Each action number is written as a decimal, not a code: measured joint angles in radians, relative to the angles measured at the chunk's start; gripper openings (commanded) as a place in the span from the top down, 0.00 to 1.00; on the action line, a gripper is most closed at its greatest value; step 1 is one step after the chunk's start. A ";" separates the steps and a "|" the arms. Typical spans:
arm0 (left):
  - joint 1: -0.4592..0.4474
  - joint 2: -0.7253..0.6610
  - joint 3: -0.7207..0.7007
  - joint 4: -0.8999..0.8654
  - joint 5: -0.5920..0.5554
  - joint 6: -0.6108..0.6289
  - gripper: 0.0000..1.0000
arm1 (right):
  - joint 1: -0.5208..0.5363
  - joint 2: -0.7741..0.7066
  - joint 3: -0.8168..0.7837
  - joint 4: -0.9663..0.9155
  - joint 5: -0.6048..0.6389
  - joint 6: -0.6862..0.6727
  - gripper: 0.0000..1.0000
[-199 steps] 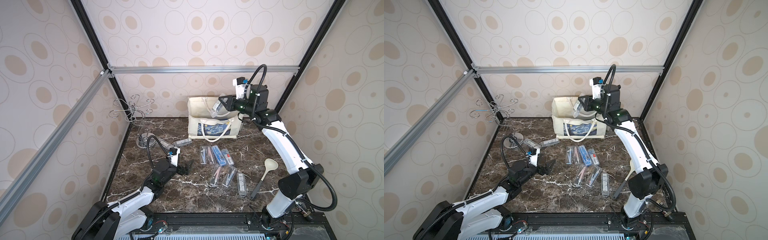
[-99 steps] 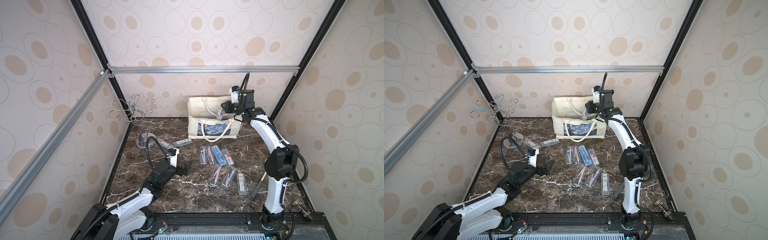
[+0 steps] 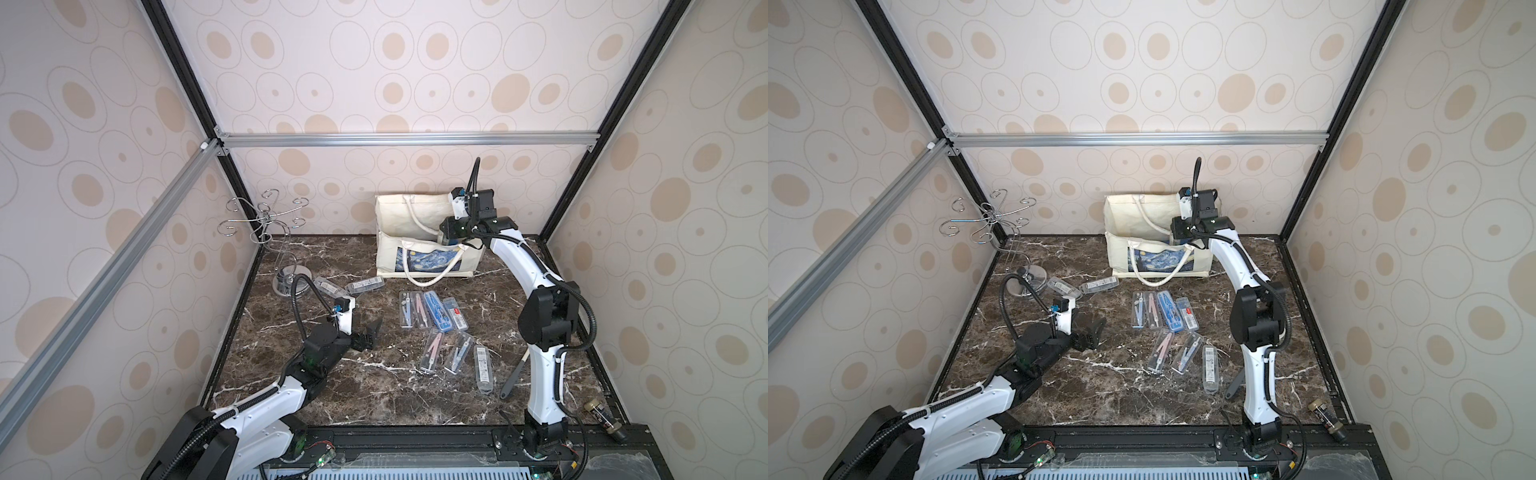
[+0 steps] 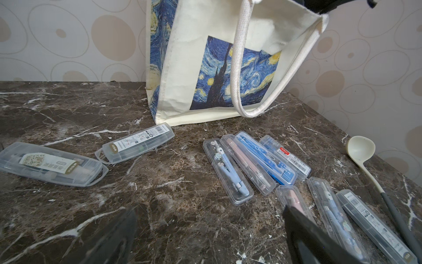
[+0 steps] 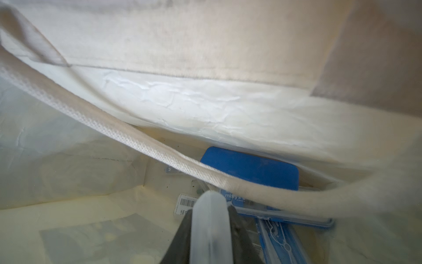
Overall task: Put the compass set into the canvas bag
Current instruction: Place the compass set in the canvas bag.
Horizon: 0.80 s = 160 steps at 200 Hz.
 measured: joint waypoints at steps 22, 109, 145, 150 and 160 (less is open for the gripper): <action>0.000 0.000 -0.004 -0.001 -0.008 -0.003 0.00 | 0.000 0.008 0.024 -0.011 0.000 -0.006 0.68; 0.001 0.015 0.054 -0.225 -0.228 -0.078 0.00 | -0.001 0.018 0.060 -0.027 -0.043 0.014 0.62; 0.006 0.018 0.077 -0.273 -0.272 -0.104 0.00 | -0.001 -0.027 0.036 -0.024 -0.080 0.024 0.60; 0.007 0.019 0.079 -0.278 -0.274 -0.105 0.00 | -0.001 -0.043 0.024 -0.022 -0.086 0.024 0.60; 0.007 0.025 0.085 -0.285 -0.275 -0.106 0.00 | -0.001 -0.080 0.000 -0.018 -0.095 0.024 0.59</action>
